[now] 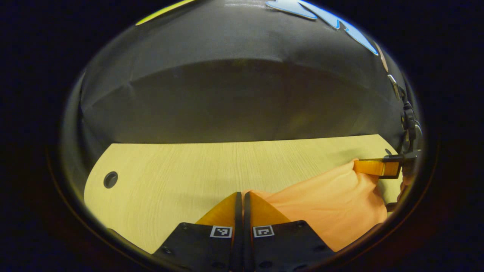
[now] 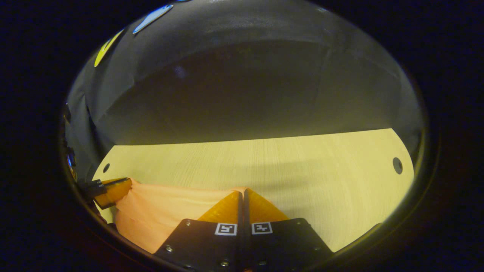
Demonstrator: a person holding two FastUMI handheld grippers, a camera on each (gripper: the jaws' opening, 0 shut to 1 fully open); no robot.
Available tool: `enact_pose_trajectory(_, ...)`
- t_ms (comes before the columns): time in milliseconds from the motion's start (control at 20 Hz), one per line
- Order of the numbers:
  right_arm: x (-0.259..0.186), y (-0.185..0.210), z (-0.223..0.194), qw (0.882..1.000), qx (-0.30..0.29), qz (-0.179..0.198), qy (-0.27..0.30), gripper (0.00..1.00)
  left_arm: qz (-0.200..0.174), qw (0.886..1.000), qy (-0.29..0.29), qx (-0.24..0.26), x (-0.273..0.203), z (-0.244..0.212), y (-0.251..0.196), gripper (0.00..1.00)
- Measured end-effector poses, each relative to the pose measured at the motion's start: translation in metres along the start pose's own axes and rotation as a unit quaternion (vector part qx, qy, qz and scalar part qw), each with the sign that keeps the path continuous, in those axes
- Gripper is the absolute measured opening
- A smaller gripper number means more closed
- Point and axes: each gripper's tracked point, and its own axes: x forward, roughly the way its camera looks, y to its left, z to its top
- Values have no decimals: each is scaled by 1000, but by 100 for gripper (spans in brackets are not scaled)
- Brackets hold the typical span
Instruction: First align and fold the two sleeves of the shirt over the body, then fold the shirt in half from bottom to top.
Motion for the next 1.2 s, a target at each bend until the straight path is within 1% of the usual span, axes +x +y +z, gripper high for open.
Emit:
enact_pose_trajectory(100,0,2,0,1000,0,-5,1,0,-2,1000,-1,-8,0,-1,-1,6)
enact_pose_trajectory(150,1,1,-1,1000,1,-7,3,0,-2,1000,-1,-8,0,0,-3,10)
enact_pose_trajectory(200,1,1,0,1000,3,-10,4,1,-9,1000,1,-5,0,-1,-6,12)
enact_pose_trajectory(250,1,0,-1,1000,4,-12,4,3,-10,1000,2,-1,-2,-1,-6,19)
enact_pose_trajectory(300,-1,1,0,1000,8,-13,6,6,4,1000,4,9,-4,2,-1,25)
enact_pose_trajectory(350,-4,5,2,1000,11,-11,8,17,13,1000,4,15,-5,2,4,41)
enact_pose_trajectory(400,-3,5,0,1000,9,-16,9,29,13,1000,3,15,-7,5,6,55)
enact_pose_trajectory(450,-5,3,2,1000,4,-20,7,35,9,1000,-4,8,-7,8,7,68)
enact_pose_trajectory(500,-8,4,7,1000,1,-20,1,32,8,1000,-11,4,-11,13,7,73)
enact_pose_trajectory(550,-10,5,11,1000,-1,-21,-3,34,5,1000,-14,5,-15,16,9,75)
enact_pose_trajectory(600,-15,7,14,1000,-1,-21,-7,34,6,1000,-15,11,-20,17,13,75)
enact_pose_trajectory(650,-20,9,18,1000,0,-20,-9,35,5,1000,-15,18,-21,19,9,75)
enact_pose_trajectory(700,-22,9,20,1000,1,-19,-11,35,2,1000,-18,20,-23,23,4,72)
enact_pose_trajectory(750,-28,10,23,1000,2,-19,-14,35,-1,1000,-21,18,-27,27,2,75)
enact_pose_trajectory(850,-43,11,31,1000,2,-17,-18,34,-6,999,-28,19,-38,42,-4,75)
enact_pose_trajectory(900,-53,11,36,1000,1,-16,-21,34,-7,999,-33,21,-48,49,-7,72)
enact_pose_trajectory(950,-66,12,39,1000,2,-16,-24,34,-8,999,-39,23,-59,57,-10,72)
enact_pose_trajectory(1050,-92,16,50,999,5,-15,-33,34,-11,998,-50,27,-82,72,-14,77)
enact_pose_trajectory(1150,-126,21,58,999,7,-15,-44,35,-10,998,-61,33,-117,93,-22,72)
enact_pose_trajectory(1200,-144,24,64,999,7,-16,-50,34,-11,997,-68,33,-134,102,-26,72)
